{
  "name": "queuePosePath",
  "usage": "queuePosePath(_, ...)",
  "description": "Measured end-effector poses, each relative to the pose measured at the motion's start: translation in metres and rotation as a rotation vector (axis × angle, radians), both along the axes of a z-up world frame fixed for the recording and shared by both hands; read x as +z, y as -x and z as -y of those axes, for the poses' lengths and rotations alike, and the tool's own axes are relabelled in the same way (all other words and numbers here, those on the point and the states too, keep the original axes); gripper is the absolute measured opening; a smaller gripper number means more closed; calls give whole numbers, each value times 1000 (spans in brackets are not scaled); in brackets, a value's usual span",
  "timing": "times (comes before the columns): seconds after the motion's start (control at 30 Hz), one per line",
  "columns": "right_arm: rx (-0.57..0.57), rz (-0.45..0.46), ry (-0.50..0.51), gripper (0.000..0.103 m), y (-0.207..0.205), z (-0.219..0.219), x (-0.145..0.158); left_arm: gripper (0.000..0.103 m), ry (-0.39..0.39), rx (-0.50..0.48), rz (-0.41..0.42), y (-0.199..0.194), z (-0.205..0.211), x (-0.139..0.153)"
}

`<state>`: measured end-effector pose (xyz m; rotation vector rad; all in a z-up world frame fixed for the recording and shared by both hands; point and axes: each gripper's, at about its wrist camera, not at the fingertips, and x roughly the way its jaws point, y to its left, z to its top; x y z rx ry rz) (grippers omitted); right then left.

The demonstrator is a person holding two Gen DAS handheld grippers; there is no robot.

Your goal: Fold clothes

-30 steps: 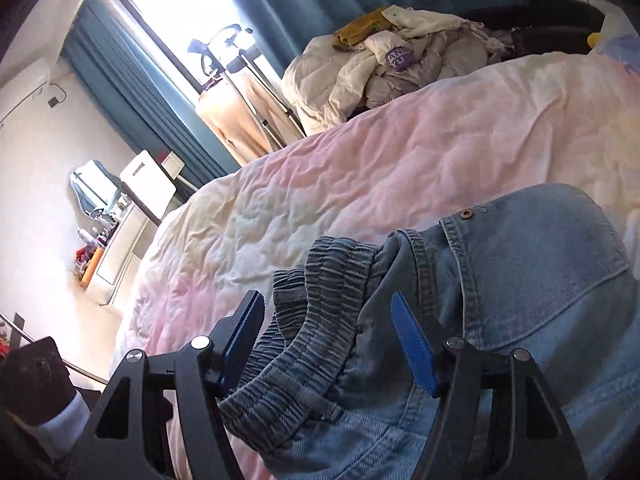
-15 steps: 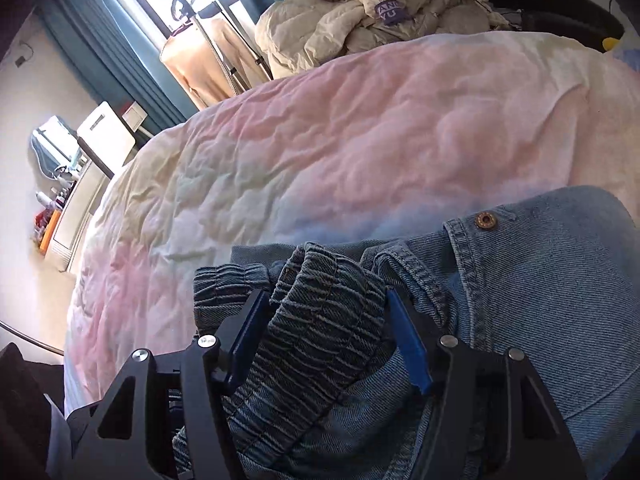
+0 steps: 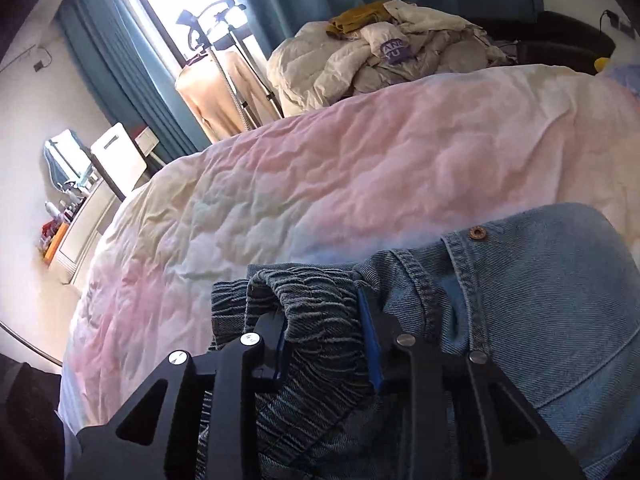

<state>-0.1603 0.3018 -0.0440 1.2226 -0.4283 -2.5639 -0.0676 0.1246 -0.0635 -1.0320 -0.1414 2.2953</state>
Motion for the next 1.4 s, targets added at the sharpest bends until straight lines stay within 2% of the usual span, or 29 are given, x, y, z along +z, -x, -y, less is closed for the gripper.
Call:
queuePosePath(0.13,83,-107,20,27,-2,18,23,18,-40,48,-4,-9,14,12)
queuePosePath(0.27,141,-127,53,27,1,31,31,16,-51,109,11,-15,26,15)
queuePosePath(0.47,218,-21,-55,28,23,67,-19,17,-10,154,162,4,30,-18)
queuePosePath(0.53,218,-32,-59,29,24,67,-31,17,-58,157,184,7,34,-19)
queuePosePath(0.6,206,-29,-26,30,25,61,-34,17,-92,158,203,9,37,-18)
queuePosePath(0.7,205,-32,-10,33,24,57,-28,17,-97,156,194,3,38,-15)
queuePosePath(0.73,202,-31,-8,38,23,56,-25,19,-110,157,188,0,41,-16)
queuePosePath(0.8,185,-37,-22,41,18,52,-14,32,-152,174,200,-8,49,-16)
queuePosePath(0.83,172,-48,-30,42,14,49,-7,49,-169,174,222,-9,49,-16)
queuePosePath(0.87,159,-64,-30,42,7,44,0,56,-194,168,238,-10,50,-16)
queuePosePath(0.93,136,-91,-7,43,-8,29,14,60,-237,185,242,-15,54,-15)
queuePosePath(0.97,123,-102,7,43,-17,20,21,66,-256,191,247,-17,56,-14)
queuePosePath(1.07,75,-145,20,43,-46,-9,43,76,-310,195,273,-23,62,-15)
queuePosePath(1.23,-31,-222,-23,43,-104,-59,76,77,-316,241,298,-28,64,-21)
queuePosePath(1.37,-167,-172,98,45,-135,-112,74,79,-337,281,312,-31,64,-31)
queuePosePath(1.4,-206,-156,122,45,-139,-124,71,79,-334,290,340,-28,63,-38)
